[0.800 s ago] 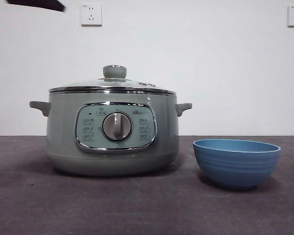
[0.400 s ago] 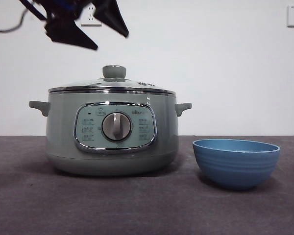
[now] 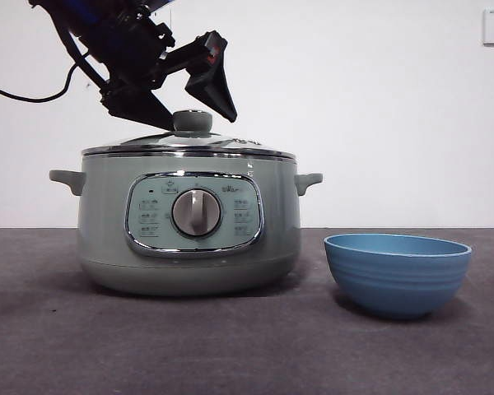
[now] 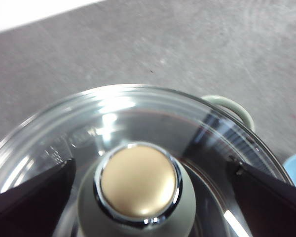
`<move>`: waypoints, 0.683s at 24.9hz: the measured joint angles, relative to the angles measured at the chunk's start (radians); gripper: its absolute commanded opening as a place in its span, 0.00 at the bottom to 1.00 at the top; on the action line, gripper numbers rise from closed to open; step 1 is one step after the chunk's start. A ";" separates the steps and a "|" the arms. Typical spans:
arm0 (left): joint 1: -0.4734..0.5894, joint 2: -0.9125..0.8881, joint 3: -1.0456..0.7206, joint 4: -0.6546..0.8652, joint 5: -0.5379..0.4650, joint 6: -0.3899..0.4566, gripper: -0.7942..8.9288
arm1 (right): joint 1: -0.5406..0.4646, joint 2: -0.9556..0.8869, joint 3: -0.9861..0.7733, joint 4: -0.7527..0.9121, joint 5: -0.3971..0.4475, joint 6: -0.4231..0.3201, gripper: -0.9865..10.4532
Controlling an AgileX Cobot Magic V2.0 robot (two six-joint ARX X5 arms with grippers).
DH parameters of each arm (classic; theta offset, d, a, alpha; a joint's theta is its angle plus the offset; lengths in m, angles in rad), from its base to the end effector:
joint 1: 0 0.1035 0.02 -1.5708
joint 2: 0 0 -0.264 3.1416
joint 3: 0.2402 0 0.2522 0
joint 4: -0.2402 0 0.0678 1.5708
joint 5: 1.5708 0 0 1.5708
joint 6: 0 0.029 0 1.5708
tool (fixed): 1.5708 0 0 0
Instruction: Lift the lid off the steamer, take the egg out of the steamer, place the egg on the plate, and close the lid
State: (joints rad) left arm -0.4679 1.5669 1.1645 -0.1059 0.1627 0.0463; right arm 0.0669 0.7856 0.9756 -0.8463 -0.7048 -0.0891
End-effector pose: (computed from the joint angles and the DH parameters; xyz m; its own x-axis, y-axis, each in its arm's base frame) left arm 0.3121 -0.1630 0.2798 0.6963 -0.5334 -0.4803 0.5909 0.8059 -0.0383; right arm 0.1322 0.0277 0.3405 0.5588 0.6868 -0.4648 -0.6150 0.7192 0.3233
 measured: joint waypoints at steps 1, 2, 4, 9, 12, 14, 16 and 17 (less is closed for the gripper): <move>-0.001 0.000 0.000 0.000 -0.003 0.003 0.50 | 0.000 0.000 0.000 0.000 0.000 0.000 0.58; -0.001 0.000 0.000 -0.001 -0.004 0.006 0.41 | 0.000 0.000 0.000 0.000 0.000 0.000 0.58; -0.001 0.000 0.000 -0.003 -0.003 0.006 0.33 | 0.000 0.000 0.000 0.000 0.000 0.000 0.58; 0.001 0.000 0.000 -0.003 -0.019 0.011 0.20 | 0.000 0.000 0.000 0.000 0.000 0.000 0.58; 0.001 0.000 0.000 -0.002 -0.019 0.013 0.15 | 0.000 0.000 0.000 0.000 0.002 0.000 0.58; 0.001 0.000 0.000 -0.002 -0.019 0.013 0.07 | 0.000 0.000 0.000 0.000 0.002 0.000 0.58; 0.001 0.000 0.000 -0.002 -0.019 0.013 0.07 | 0.000 0.000 0.000 0.000 0.002 0.000 0.58; 0.001 0.000 0.000 -0.001 -0.019 0.013 0.07 | 0.000 0.000 0.000 0.000 0.002 0.000 0.58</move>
State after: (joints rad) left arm -0.4671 1.5669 1.1645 -0.1070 0.1436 0.0593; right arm 0.0669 0.7860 0.9756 -0.8467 -0.7032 -0.0891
